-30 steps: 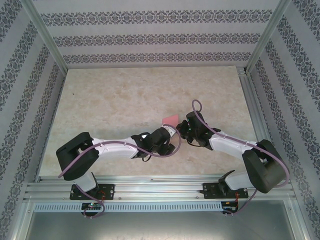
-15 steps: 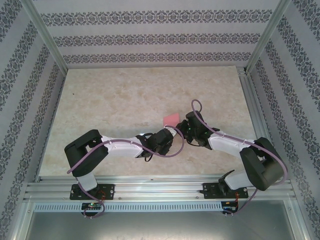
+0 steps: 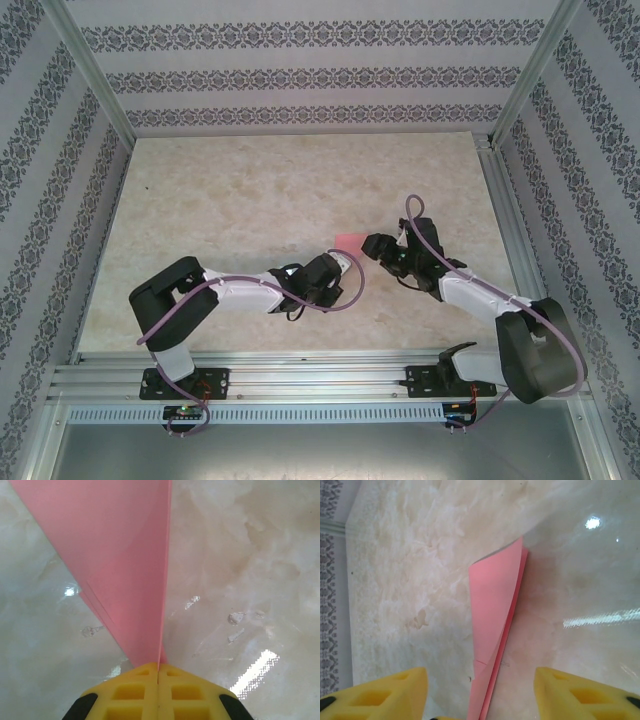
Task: Fold a paper plane with a square sheet of paper (fold left side to right side)
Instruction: Fold the wing for the fifth time at the center of the table.
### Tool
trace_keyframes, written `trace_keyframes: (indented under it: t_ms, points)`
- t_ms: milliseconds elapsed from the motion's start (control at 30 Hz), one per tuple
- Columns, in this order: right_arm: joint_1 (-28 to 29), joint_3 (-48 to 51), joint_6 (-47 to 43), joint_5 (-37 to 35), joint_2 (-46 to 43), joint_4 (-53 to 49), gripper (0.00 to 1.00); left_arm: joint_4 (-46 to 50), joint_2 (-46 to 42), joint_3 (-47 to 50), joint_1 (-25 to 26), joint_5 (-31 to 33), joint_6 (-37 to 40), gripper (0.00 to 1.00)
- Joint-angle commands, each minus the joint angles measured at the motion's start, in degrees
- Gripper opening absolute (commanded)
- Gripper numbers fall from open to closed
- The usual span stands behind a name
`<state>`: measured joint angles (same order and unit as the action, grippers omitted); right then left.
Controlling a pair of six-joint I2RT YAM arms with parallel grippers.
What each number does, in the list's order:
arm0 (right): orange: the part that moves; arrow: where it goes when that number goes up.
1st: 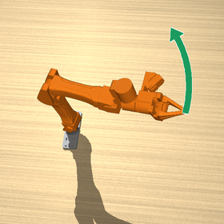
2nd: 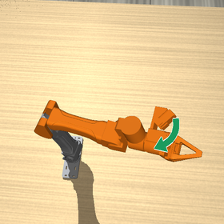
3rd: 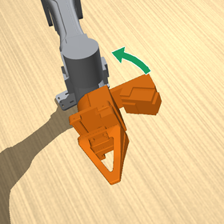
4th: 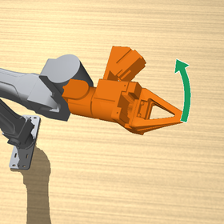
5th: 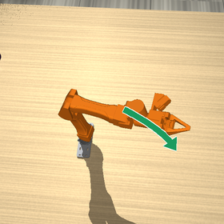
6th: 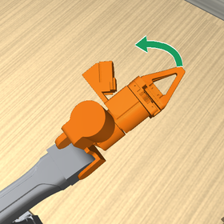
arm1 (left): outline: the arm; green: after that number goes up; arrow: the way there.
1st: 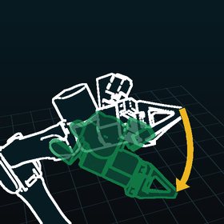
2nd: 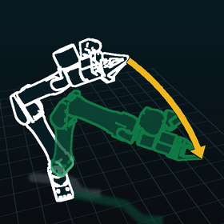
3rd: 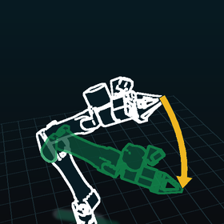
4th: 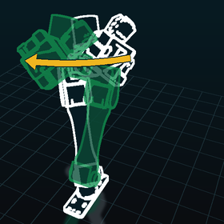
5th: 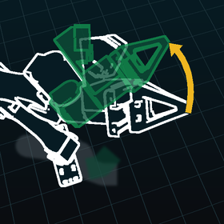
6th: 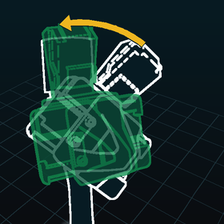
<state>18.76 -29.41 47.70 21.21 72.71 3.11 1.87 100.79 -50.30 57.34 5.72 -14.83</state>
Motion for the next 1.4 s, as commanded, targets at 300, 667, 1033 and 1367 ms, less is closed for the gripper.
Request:
trace_keyframes:
  t_ms: [300,667,1033,1367]
  points:
    - [-0.59,4.86,-5.73,15.71,7.52,19.97,0.55,-10.57,-1.64,7.48,-5.12,-12.35,-3.13,0.00]
    - [1.43,4.83,-2.54,14.00,11.75,22.99,0.56,-14.37,-1.84,10.06,-7.33,-15.93,-4.43,0.00]
    - [3.35,-0.85,0.99,12.55,13.41,17.96,0.51,-12.52,-1.73,8.20,-7.33,-17.35,-2.56,0.25]
    - [4.09,-1.54,0.74,11.08,13.60,15.87,0.51,-9.46,-1.68,1.26,-7.33,-17.42,-1.67,0.51]
